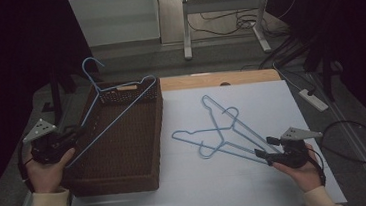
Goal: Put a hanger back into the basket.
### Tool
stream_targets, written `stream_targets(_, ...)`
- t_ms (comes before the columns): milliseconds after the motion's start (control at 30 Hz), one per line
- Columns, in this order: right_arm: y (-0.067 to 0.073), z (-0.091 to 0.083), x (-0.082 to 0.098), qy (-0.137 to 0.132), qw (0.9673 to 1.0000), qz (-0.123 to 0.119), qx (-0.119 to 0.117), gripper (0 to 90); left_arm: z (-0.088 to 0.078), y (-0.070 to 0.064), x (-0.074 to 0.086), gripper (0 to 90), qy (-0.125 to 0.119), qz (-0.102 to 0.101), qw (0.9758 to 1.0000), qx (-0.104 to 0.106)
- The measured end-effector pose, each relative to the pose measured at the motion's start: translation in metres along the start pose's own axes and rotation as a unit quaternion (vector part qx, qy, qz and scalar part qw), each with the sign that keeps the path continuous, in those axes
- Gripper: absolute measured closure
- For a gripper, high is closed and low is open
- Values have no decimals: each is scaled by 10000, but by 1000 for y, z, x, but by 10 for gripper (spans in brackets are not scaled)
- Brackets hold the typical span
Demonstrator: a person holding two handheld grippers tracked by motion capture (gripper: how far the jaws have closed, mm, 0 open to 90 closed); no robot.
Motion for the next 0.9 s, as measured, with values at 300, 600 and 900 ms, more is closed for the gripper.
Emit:
stream_targets(300, 0, 0, 1, 12, 10000, 2, -10, 301, 6, 5, 7, 871, 205, -33, 9996, -178)
stream_targets(600, 1, 1, 1, 39, 10000, -7, -19, 300, 18, 1, 12, 870, 444, 8, 9990, -48)
stream_targets(900, 1, 1, 1, 34, 10000, -5, -15, 299, 34, -2, 17, 870, 806, 8, 9967, 51)
Point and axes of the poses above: each handheld gripper's, and its own axes: z roughly forward along the jaws, x roughly out of its underside, y roughly to its left, the point moved 7 cm from there along z, roughly forward along the jaws, and after that the axes turned 10 degrees about z, right-handed, at the moved point
